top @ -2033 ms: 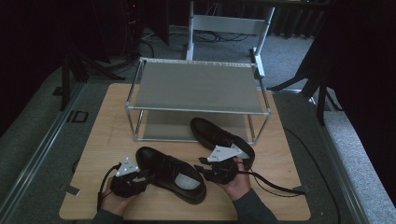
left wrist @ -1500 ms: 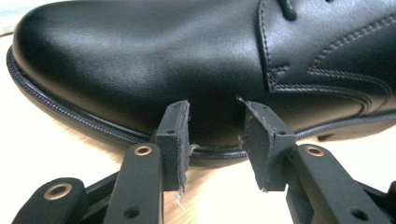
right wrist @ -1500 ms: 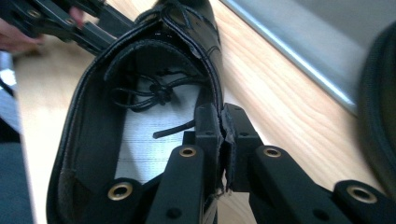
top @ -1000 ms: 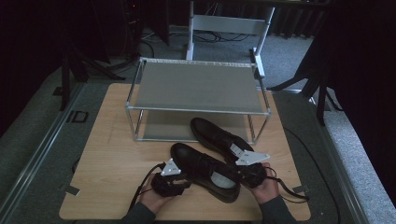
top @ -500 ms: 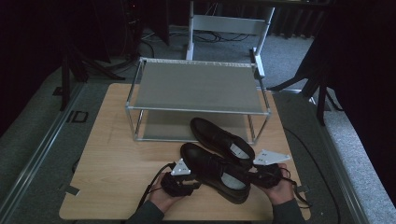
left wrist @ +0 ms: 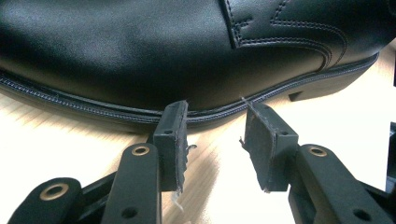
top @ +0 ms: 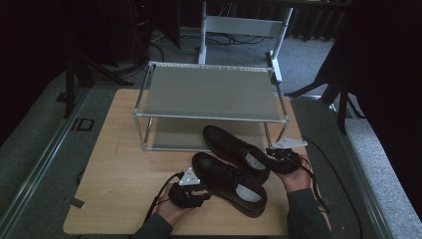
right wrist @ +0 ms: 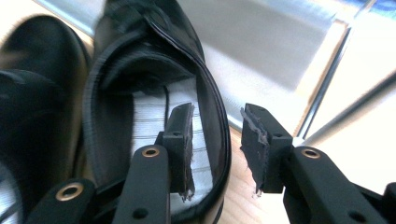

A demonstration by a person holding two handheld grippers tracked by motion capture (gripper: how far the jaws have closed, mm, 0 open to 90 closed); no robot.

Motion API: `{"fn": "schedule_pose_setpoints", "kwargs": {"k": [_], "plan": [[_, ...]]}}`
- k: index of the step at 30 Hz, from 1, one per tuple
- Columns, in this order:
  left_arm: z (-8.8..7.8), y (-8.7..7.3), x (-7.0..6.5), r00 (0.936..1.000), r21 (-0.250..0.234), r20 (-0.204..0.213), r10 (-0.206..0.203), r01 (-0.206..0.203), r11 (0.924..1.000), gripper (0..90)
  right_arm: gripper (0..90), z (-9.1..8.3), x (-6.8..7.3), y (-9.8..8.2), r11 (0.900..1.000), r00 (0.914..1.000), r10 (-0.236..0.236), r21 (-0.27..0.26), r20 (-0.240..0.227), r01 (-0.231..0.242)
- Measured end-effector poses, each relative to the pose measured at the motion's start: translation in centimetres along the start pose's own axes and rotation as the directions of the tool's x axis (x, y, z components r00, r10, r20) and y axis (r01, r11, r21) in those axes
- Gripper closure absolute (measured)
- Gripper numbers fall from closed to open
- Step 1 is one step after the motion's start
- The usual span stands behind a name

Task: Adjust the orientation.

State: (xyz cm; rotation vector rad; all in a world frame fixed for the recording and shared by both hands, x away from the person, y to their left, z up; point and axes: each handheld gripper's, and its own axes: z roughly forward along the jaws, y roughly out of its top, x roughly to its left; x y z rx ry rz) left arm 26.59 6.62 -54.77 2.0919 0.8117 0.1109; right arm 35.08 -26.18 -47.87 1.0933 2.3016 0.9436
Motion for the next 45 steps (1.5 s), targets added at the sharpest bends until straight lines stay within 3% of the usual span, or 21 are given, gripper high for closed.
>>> {"fn": "schedule_pose_setpoints", "kwargs": {"k": [2,5,8,12,17,22,27,31,34,36,39,42,45], "plan": [[0.0,0.0,0.0,1.0000,0.001,-0.001,-0.001,0.001,1.0000,59.4,67.4,0.9,-0.3,0.2,0.999,0.9998,-0.008,0.047,-0.018,0.009],[0.0,0.0,0.0,1.0000,0.001,0.002,-0.002,0.002,1.0000,59.4,83.4,1.7,-0.5,0.3,0.996,0.9996,-0.012,0.089,-0.027,0.014],[0.0,0.0,0.0,1.0000,0.002,0.003,-0.001,0.001,1.0000,59.4,84.5,1.3,-0.8,0.2,0.996,0.9971,-0.003,0.084,-0.076,0.010],[0.1,-0.1,0.0,1.0000,0.004,0.006,-0.002,0.002,1.0000,59.4,84.7,0.0,-1.0,-0.6,0.995,0.9957,-0.029,0.088,-0.088,0.036],[0.3,0.0,-0.1,0.9999,0.008,0.011,0.001,-0.001,1.0000,59.4,84.7,-1.6,-1.9,-2.0,0.996,0.9922,-0.008,0.083,-0.125,0.018],[0.6,0.0,-0.3,0.9998,0.011,0.017,0.006,-0.006,0.9999,59.4,84.5,-2.1,-2.0,-2.8,0.997,0.9905,0.010,0.078,-0.137,0.001],[0.8,0.2,-0.5,0.9993,0.005,0.037,0.008,-0.008,1.0000,59.4,84.1,-2.5,-1.1,-2.4,0.998,0.9923,0.020,0.069,-0.122,-0.011],[1.1,0.4,-0.6,0.9990,0.005,0.043,0.013,-0.013,0.9999,59.4,84.1,-2.6,-0.8,-2.5,0.997,0.9912,0.056,0.066,-0.120,-0.049],[1.2,0.4,-0.6,0.9987,0.006,0.050,0.008,-0.009,0.9999,59.4,84.1,-2.6,-0.6,-2.6,0.991,0.9865,0.122,0.064,-0.109,-0.116],[1.2,0.5,-0.6,0.9986,0.008,0.051,0.008,-0.009,0.9999,59.4,84.1,-2.7,-0.4,-2.3,0.987,0.9836,0.134,0.100,-0.120,-0.122],[1.2,0.5,-0.6,0.9985,0.004,0.055,0.008,-0.008,1.0000,59.3,84.0,-2.6,-0.5,-2.1,0.986,0.9842,0.142,0.105,-0.106,-0.131],[1.3,0.5,-0.5,0.9983,0.006,0.057,0.010,-0.011,0.9999,59.3,84.0,-2.2,-1.4,-2.9,0.977,0.9712,0.199,0.099,-0.132,-0.187],[1.3,0.6,-0.5,0.9982,0.008,0.059,0.007,-0.008,0.9999,59.3,83.2,-2.1,-1.5,-3.1,0.978,0.9692,0.203,0.082,-0.140,-0.193]]}}
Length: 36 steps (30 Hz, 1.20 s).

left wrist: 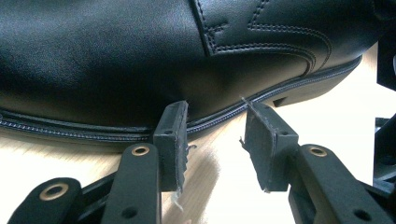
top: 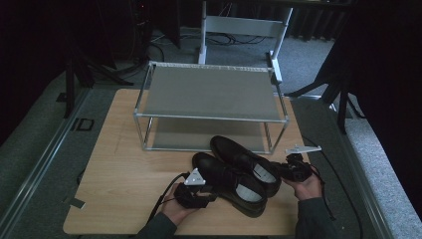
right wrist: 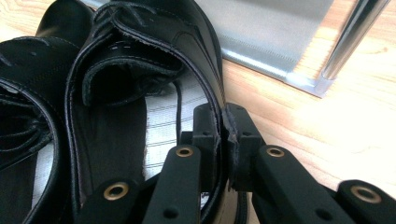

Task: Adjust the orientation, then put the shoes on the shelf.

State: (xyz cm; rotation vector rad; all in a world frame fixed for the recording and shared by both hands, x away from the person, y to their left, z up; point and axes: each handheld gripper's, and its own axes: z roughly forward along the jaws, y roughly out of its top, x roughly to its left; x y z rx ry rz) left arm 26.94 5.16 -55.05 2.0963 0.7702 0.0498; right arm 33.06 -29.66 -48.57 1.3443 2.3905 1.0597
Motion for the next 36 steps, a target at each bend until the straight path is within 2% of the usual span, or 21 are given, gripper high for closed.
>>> {"fn": "schedule_pose_setpoints", "kwargs": {"k": [2,4,7,9,12,15,24,25,27,29,30,31,33,36], "plan": [[0.0,0.1,0.0,1.0000,0.001,-0.001,0.003,-0.003,1.0000,59.3,82.9,0.0,0.1,0.0,1.000,1.0000,0.000,-0.001,0.005,0.000],[0.0,0.1,0.0,1.0000,0.003,0.000,0.002,-0.002,1.0000,59.4,82.7,0.0,0.2,0.1,1.000,0.9997,0.024,-0.005,-0.005,-0.024],[0.1,0.2,0.0,1.0000,0.004,0.004,0.002,-0.002,1.0000,59.4,82.7,0.0,0.5,0.1,0.998,0.9985,0.054,-0.011,0.007,-0.054],[0.1,0.2,0.0,1.0000,0.006,0.009,0.002,-0.002,1.0000,59.4,82.4,0.1,0.4,0.0,0.996,0.9964,0.084,-0.024,-0.007,-0.084],[0.2,0.2,-0.1,0.9999,0.005,0.012,0.006,-0.006,1.0000,59.5,82.4,0.7,0.4,0.3,0.994,0.9947,0.102,-0.040,-0.014,-0.102],[0.2,0.1,-0.1,0.9999,0.002,0.016,0.002,-0.002,1.0000,59.9,82.3,0.6,0.8,0.5,0.998,0.9983,0.058,-0.028,0.009,-0.057],[0.1,0.0,0.0,0.9998,-0.004,0.018,0.008,-0.008,1.0000,59.9,81.2,0.3,0.6,0.2,1.000,0.9995,0.018,-0.011,0.024,-0.018],[0.1,0.0,0.0,0.9998,-0.004,0.018,0.008,-0.008,1.0000,59.9,77.9,0.3,0.6,0.2,1.000,0.9997,0.014,-0.015,0.019,-0.014],[0.1,0.0,0.0,0.9998,-0.004,0.017,0.008,-0.008,1.0000,59.9,62.2,0.1,0.3,0.2,1.000,0.9996,0.018,-0.006,-0.020,-0.019],[0.1,0.0,0.0,0.9998,-0.004,0.017,0.008,-0.008,1.0000,60.0,62.2,0.0,0.3,0.1,1.000,0.9998,0.009,-0.004,-0.020,-0.009],[0.1,0.0,-0.1,0.9998,-0.005,0.015,0.010,-0.010,0.9999,59.9,57.9,-0.5,0.6,0.0,1.000,0.9995,-0.026,-0.016,0.020,0.026],[0.1,0.0,-0.1,0.9998,-0.005,0.015,0.010,-0.010,0.9999,59.9,55.7,-0.8,0.7,-0.1,0.999,0.9988,-0.039,-0.027,0.031,0.040],[0.1,0.0,0.0,0.9998,-0.006,0.017,0.007,-0.007,1.0000,59.9,52.1,-1.6,1.0,-0.1,0.997,0.9987,-0.046,-0.067,0.023,0.047],[0.1,0.0,-0.1,0.9998,-0.006,0.016,0.008,-0.008,1.0000,59.9,51.2,-2.7,1.6,0.1,0.992,0.9965,-0.080,-0.097,0.021,0.082]]}}
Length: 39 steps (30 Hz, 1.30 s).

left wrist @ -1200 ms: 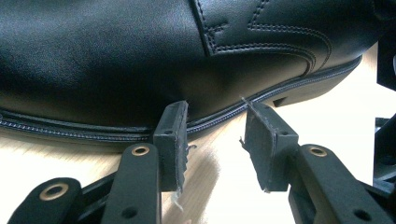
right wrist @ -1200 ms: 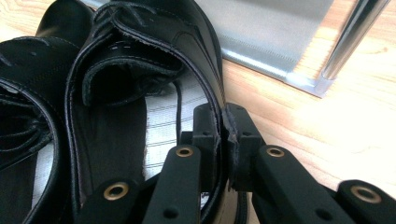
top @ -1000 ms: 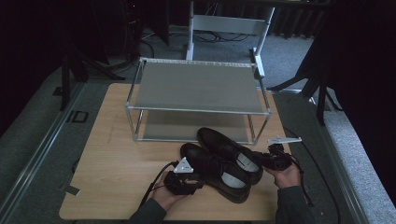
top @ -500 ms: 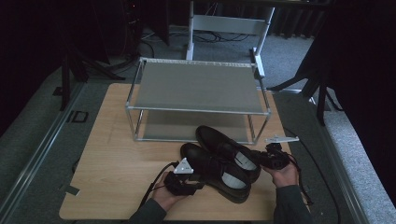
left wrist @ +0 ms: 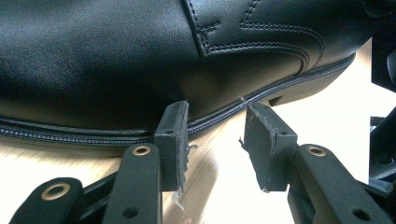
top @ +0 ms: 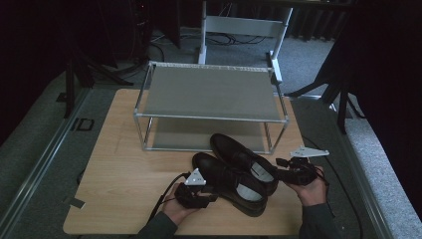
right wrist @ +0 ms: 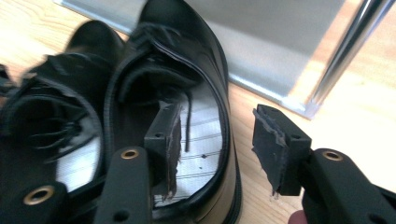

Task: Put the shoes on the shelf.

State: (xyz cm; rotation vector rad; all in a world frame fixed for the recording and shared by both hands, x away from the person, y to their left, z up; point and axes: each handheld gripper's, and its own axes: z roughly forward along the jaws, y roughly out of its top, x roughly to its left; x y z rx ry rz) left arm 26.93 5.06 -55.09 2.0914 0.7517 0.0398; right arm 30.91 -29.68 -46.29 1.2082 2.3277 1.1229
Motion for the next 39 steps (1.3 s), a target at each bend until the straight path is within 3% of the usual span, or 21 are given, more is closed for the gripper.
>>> {"fn": "schedule_pose_setpoints", "kwargs": {"k": [5,8,10,17,22,31,39], "plan": [[0.0,0.0,-0.1,1.0000,-0.002,-0.004,-0.001,0.001,1.0000,59.9,60.8,-1.0,1.4,0.5,0.999,0.9977,-0.049,-0.006,-0.048,0.049],[0.0,0.0,-0.1,1.0000,0.000,-0.005,0.000,0.000,1.0000,59.9,63.5,-0.9,2.5,0.6,0.995,0.9943,-0.091,0.033,-0.056,0.093],[0.0,-0.1,-0.1,1.0000,-0.001,-0.007,0.002,-0.002,1.0000,59.8,63.8,-0.7,3.0,0.6,0.991,0.9917,-0.114,0.063,-0.060,0.118],[0.0,-0.1,-0.1,1.0000,-0.001,-0.007,0.001,-0.001,1.0000,59.8,58.0,-0.1,4.2,0.7,0.983,0.9877,-0.130,0.116,-0.086,0.140],[0.0,0.0,-0.1,1.0000,-0.001,-0.008,-0.001,0.001,1.0000,59.8,55.6,0.4,5.1,0.9,0.967,0.9805,-0.165,0.178,-0.107,0.182],[0.0,0.0,-0.1,0.9999,-0.001,-0.009,-0.006,0.006,1.0000,59.8,54.7,1.2,5.2,0.8,0.933,0.9746,-0.206,0.283,-0.088,0.223],[0.0,0.0,-0.1,1.0000,0.000,-0.009,-0.002,0.002,1.0000,59.8,53.1,1.7,5.3,1.5,0.904,0.9714,-0.215,0.357,-0.100,0.237]]}}
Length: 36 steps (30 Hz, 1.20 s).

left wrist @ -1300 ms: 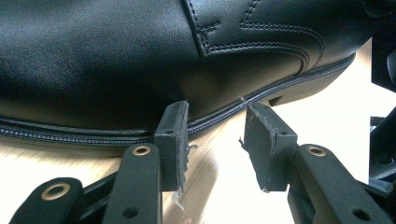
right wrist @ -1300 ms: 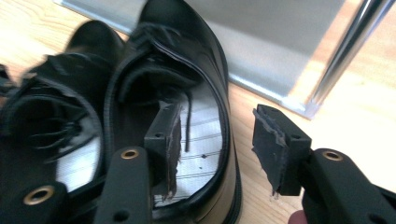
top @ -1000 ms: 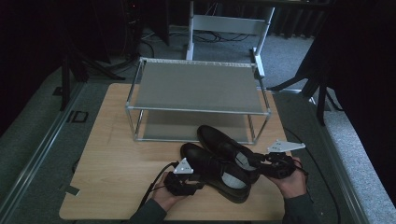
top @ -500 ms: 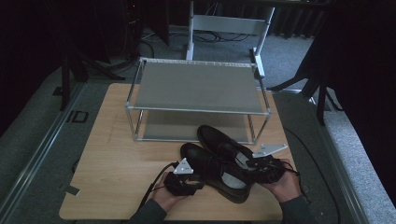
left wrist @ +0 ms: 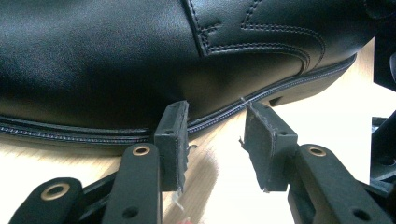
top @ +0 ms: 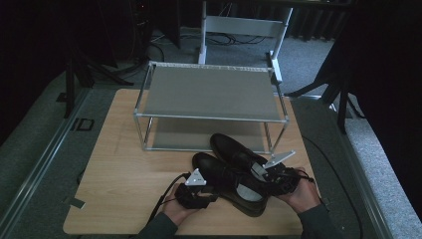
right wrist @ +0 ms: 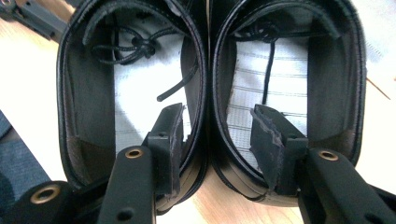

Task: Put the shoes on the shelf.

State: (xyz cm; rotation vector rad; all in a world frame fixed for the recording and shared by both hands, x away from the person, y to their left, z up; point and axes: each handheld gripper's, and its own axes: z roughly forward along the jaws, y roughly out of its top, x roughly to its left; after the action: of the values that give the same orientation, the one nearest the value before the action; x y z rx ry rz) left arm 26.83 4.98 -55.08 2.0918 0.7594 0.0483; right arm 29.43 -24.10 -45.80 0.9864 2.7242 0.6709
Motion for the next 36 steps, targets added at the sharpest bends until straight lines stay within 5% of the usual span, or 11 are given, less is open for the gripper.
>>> {"fn": "schedule_pose_setpoints", "kwargs": {"k": [14,22,29,33,36], "plan": [[0.0,0.0,0.0,1.0000,-0.005,-0.001,-0.002,0.002,1.0000,59.6,52.0,0.6,-0.1,1.4,0.988,0.9987,-0.042,0.146,-0.030,0.046],[0.1,0.0,0.0,1.0000,-0.009,-0.002,-0.008,0.008,0.9999,59.6,49.8,1.3,0.0,2.4,0.965,0.9984,-0.045,0.256,-0.035,0.053],[0.1,0.1,0.1,0.9999,-0.010,-0.004,-0.010,0.010,0.9999,59.6,48.6,1.8,0.0,2.7,0.952,0.9969,-0.056,0.298,-0.055,0.070],[0.1,0.1,0.1,1.0000,-0.009,0.001,-0.006,0.006,0.9999,59.6,53.2,2.9,0.0,2.6,0.928,0.9958,-0.061,0.364,-0.069,0.082],[-0.1,0.1,0.0,1.0000,-0.021,0.000,-0.003,0.003,0.9998,59.4,64.0,3.0,-0.2,2.6,0.927,0.9964,-0.047,0.368,-0.070,0.069]]}}
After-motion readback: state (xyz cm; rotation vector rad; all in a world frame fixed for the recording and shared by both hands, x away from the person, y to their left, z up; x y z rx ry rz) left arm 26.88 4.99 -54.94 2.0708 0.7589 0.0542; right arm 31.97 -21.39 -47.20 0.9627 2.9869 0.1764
